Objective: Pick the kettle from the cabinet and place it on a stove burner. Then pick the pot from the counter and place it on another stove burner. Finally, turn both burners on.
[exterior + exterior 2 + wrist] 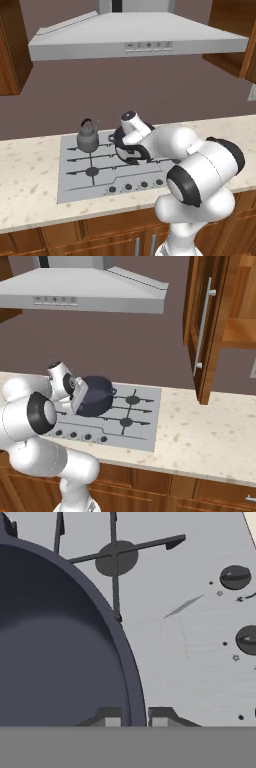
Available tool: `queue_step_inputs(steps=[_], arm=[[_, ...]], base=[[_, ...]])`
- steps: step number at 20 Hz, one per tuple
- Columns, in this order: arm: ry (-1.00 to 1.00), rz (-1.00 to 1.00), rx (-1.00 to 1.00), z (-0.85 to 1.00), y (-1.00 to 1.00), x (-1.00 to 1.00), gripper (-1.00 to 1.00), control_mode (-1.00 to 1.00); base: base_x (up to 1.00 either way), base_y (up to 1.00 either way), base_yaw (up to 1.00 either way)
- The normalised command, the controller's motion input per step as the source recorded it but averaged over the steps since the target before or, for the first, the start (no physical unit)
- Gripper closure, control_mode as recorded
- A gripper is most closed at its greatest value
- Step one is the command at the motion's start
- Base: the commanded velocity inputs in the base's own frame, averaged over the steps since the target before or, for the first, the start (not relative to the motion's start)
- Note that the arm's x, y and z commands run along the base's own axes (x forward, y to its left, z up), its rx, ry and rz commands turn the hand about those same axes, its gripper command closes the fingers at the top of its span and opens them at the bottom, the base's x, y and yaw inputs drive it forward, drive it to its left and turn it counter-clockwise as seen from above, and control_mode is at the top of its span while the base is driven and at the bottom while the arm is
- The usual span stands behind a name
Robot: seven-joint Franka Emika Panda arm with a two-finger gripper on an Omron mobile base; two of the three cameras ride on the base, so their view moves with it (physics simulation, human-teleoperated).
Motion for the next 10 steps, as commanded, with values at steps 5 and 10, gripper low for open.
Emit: queue_step_inputs(steps=[5, 10], arm=[[0.0, 0.02, 0.0, -0.09, 0.08, -0.05, -1.0, -1.0], [0.0, 0.03, 0.0, -0.01, 0.0, 0.0, -1.0, -1.0]], base=[[0.0, 0.0, 0.0], [0.0, 0.0, 0.0]])
